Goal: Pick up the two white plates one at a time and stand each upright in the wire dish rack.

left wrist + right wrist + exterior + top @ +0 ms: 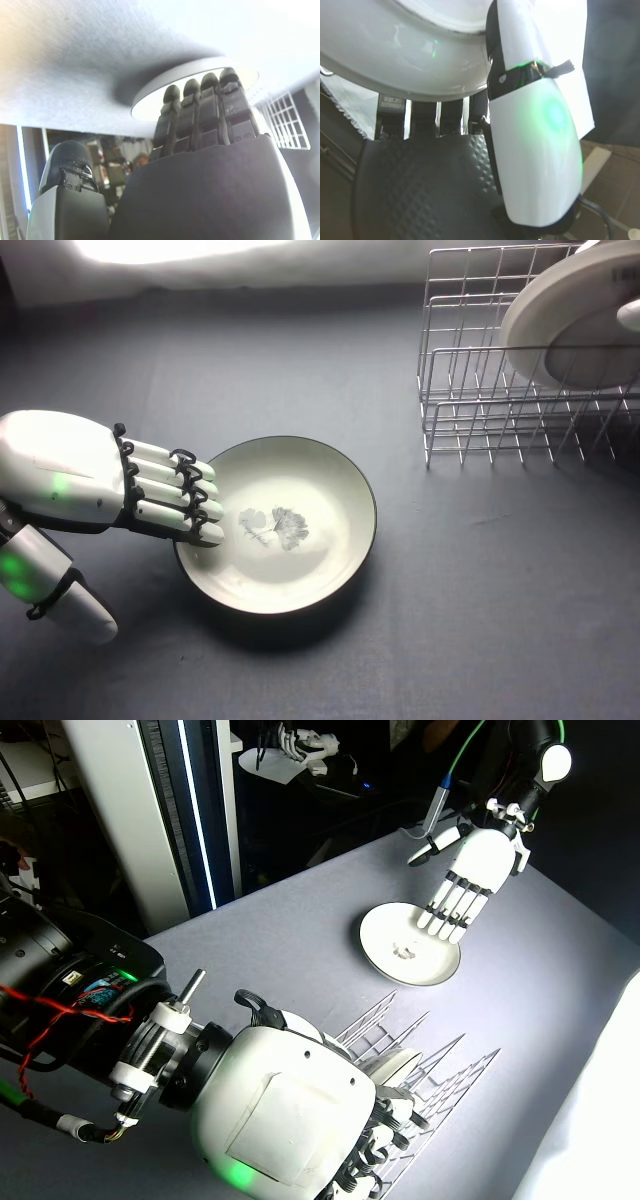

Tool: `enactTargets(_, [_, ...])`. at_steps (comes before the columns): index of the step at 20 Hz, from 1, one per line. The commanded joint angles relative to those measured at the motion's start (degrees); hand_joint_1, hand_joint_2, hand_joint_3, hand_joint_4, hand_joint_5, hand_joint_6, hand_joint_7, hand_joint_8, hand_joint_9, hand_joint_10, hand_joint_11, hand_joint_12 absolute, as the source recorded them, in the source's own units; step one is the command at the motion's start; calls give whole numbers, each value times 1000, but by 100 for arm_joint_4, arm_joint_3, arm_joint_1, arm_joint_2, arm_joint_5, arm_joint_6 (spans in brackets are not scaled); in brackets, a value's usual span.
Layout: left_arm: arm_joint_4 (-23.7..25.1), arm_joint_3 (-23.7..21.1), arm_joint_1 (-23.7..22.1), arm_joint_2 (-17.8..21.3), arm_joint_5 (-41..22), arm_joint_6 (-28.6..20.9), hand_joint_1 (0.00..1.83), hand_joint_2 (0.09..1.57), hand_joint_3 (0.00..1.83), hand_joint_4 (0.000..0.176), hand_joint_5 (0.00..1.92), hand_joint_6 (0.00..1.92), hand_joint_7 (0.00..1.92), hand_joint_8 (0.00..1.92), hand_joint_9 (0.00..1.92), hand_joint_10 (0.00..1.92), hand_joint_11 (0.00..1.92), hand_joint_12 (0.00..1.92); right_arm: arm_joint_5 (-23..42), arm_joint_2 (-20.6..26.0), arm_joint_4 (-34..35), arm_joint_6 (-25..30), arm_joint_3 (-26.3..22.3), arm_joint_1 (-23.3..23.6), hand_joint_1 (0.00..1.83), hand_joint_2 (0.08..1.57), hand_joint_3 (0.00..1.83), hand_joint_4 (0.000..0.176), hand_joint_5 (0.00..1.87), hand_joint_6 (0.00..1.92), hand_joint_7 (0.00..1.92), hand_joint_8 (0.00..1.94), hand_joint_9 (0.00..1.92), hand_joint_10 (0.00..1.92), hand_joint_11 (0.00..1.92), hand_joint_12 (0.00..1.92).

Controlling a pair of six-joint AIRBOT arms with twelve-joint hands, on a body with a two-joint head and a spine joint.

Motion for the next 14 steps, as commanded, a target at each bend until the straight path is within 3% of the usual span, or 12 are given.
enactTargets(1, [-294, 38, 5, 12, -160, -13, 0, 1073, 0, 0, 92, 5, 42, 2, 4, 2, 0, 0, 657, 36, 77, 5, 34, 81, 1317, 1044, 0, 0, 797, 16, 829, 0, 845, 1, 438, 1080])
enactTargets(6, [-294, 45, 79, 12, -161, -6, 0, 1067, 0, 0, 86, 3, 42, 3, 0, 0, 0, 0, 651, 71, 30, 6, -112, 290, 1260, 1051, 1, 0, 617, 0, 638, 0, 638, 0, 164, 1199])
enactTargets(14, [-295, 24, 346, -18, -163, 6, 0, 1079, 2, 0, 93, 4, 45, 3, 6, 2, 0, 0, 653, 103, -794, 10, -441, 860, 1206, 1042, 1, 0, 525, 0, 540, 0, 542, 0, 25, 1259])
